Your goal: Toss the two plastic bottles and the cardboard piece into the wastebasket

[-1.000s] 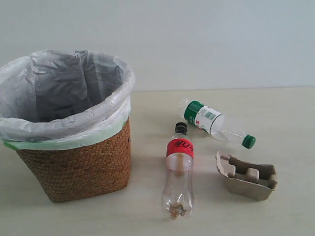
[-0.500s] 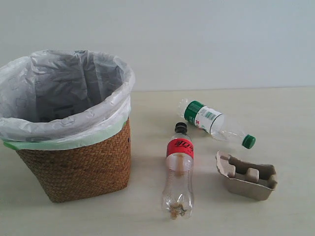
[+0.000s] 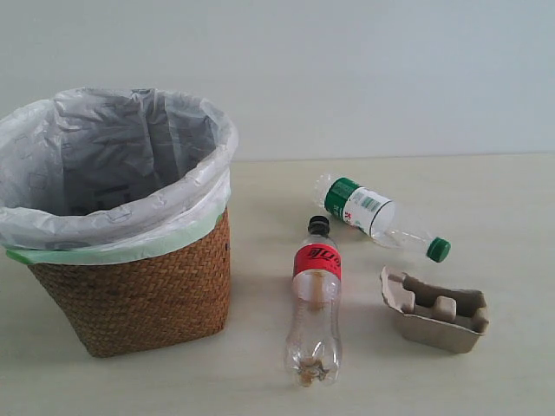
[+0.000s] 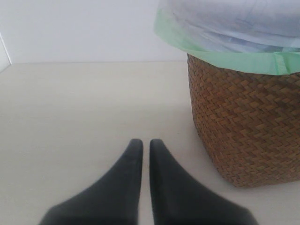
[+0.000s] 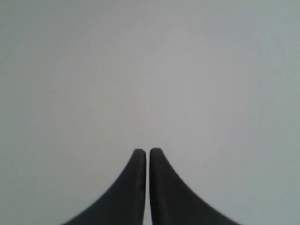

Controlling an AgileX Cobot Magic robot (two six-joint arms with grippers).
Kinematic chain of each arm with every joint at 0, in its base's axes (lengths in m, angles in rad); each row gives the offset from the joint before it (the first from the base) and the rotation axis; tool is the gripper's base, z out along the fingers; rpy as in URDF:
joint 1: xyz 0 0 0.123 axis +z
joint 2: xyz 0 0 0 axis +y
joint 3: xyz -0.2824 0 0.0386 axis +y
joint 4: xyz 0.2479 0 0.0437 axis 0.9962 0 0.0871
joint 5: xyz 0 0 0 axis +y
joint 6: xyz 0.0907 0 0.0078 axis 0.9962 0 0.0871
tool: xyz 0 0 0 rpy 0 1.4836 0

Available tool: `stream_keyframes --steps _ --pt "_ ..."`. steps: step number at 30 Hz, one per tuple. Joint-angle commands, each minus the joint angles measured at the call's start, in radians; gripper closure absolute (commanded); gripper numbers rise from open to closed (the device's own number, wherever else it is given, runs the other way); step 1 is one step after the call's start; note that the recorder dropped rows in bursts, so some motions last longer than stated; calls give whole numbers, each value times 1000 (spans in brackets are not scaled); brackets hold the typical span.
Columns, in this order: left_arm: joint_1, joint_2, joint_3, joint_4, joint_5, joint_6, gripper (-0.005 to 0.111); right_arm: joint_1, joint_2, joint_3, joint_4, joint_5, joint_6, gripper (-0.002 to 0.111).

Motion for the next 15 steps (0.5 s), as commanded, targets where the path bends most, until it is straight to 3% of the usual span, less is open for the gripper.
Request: stream_keyframes --steps 1,7,15 --pt "-5 -2 3 -7 -8 0 102 -1 149 -145 -1 184 -7 108" --pt "-5 -2 3 -7 -8 0 102 -1 347 -299 -7 393 -16 108" --pt "-5 -2 3 -7 -8 0 102 -1 594 -342 -7 416 -57 108"
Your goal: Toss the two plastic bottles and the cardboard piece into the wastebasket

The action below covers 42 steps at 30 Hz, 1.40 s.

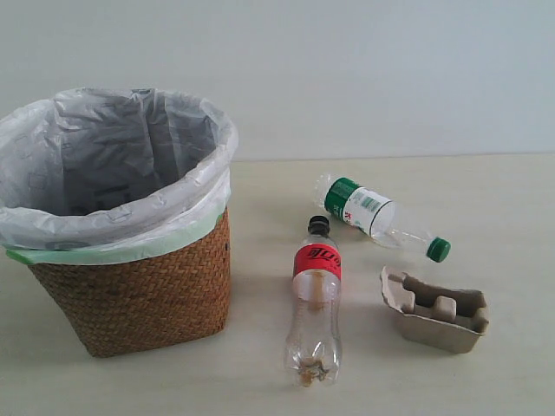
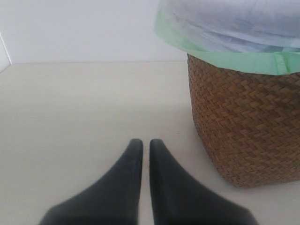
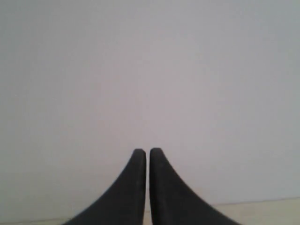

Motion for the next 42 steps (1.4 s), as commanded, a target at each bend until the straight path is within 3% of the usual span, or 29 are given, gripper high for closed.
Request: stream_keyframes --steps 1,4,7,9,12,14,20,25,28,33,39,42 --pt "-5 -2 3 -7 -8 0 102 -1 155 -6 -7 25 -74 108" --pt "-5 -2 3 -7 -8 0 102 -1 302 -20 -7 11 -282 108" --pt "-5 -2 3 -7 -8 0 102 -1 467 -130 -7 77 -310 104" --pt "-5 -2 3 -7 -8 0 102 -1 569 -208 -7 125 -310 85" --pt "-5 -2 3 -7 -8 0 102 -1 695 -268 -7 128 -323 23" --pt "-5 -2 3 -7 -8 0 102 -1 727 -269 -7 90 -333 13" --pt "-5 -2 3 -7 -8 0 102 8 806 -269 10 35 -345 20" --pt "-5 -2 3 -7 -8 0 102 74 913 -356 10 215 -375 33" --pt "-5 -2 3 -7 -8 0 102 130 986 -429 10 320 -424 32" --pt "-5 -2 3 -7 -8 0 102 198 1074 -532 8 333 -438 31" --pt "-5 -2 3 -7 -8 0 102 207 1216 -666 10 380 -424 27" --pt "-5 -2 3 -7 -8 0 102 209 1278 -698 10 387 -544 27"
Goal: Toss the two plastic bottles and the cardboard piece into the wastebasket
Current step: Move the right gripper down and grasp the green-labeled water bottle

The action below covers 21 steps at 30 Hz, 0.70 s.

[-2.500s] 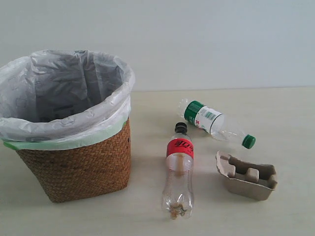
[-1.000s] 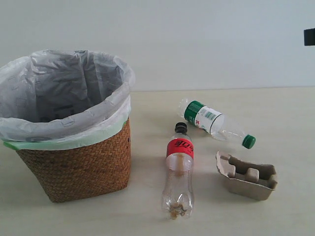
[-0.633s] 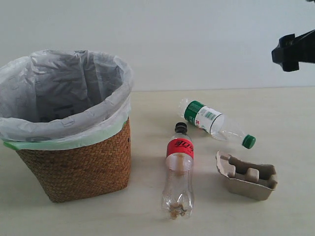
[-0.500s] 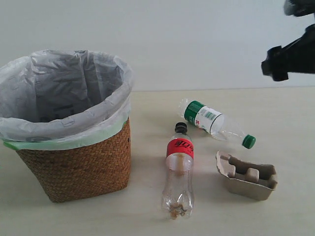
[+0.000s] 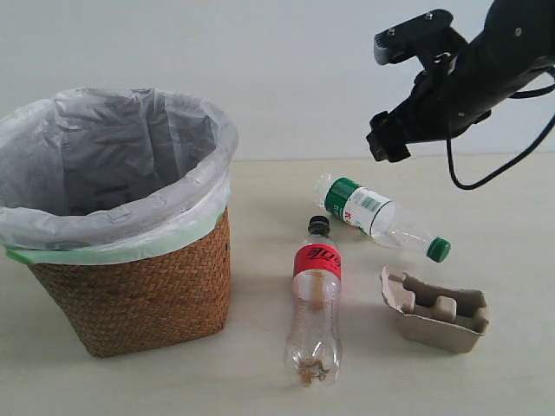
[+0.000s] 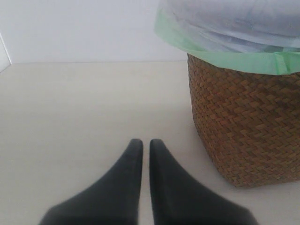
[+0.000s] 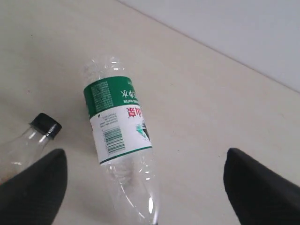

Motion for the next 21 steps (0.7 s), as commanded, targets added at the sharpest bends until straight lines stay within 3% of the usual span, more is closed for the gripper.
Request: stream_keyframes --steps 1,14,21 --pt "-5 -2 3 -7 -8 0 102 3 83 -50 3 19 -151 27" --pt "-5 -2 3 -7 -8 0 102 29 294 -230 8 219 -327 27" --pt "-5 -2 3 -7 -8 0 102 35 353 -237 8 192 -336 27"
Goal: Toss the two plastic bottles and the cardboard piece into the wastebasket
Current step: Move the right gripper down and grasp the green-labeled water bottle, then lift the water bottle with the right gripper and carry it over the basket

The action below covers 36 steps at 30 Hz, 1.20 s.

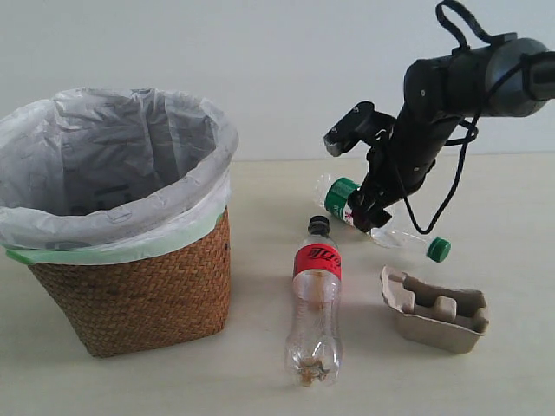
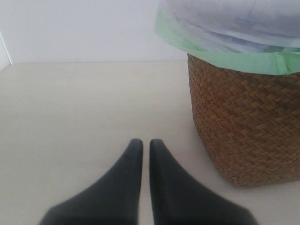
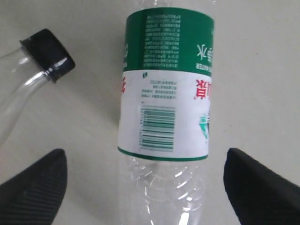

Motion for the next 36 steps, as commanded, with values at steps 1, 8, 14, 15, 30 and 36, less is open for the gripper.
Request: stream_keyframes --steps 1,8,14,15,30,36 --pt "-5 -2 3 -7 -8 0 102 1 24 -17 -3 -12 -11 27" --pt "-5 -2 3 -7 -8 0 102 1 40 -16 -7 -116 -7 27" --pt "-5 -2 3 -7 -8 0 102 1 85 -16 -35 -143 -7 27" --pt "-5 -2 3 -7 -8 0 102 1 92 -16 -40 -150 -7 27" --pt "-5 -2 3 -7 -8 0 102 1 112 -16 -116 -190 32 79" --pt "-5 -2 3 -7 -8 0 102 1 95 -16 -123 -163 28 108"
